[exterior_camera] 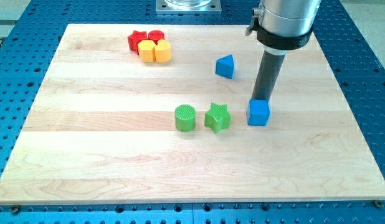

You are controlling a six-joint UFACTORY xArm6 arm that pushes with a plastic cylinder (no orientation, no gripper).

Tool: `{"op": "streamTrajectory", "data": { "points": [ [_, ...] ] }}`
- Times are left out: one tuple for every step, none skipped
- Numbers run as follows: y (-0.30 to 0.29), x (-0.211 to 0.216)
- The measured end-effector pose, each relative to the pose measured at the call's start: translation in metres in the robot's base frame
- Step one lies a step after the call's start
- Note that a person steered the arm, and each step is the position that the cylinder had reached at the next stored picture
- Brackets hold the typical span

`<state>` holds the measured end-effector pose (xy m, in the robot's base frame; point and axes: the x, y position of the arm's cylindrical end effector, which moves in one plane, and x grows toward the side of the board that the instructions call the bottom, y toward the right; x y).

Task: Move the blue cube slightly up

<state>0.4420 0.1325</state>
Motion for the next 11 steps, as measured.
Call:
{"op": "streamTrajectory", "data": {
  "points": [
    [0.000, 0.009],
    [-0.007, 0.017],
    [-0.012, 0.014],
    [0.013, -0.030],
    [0.042, 0.021],
    [0.037, 0.102],
    [-0.020, 0.113],
    [-0.023, 0.096],
    [-0.017, 0.078],
    [-0.012, 0.077],
    [0.025, 0.071]
  ]
}}
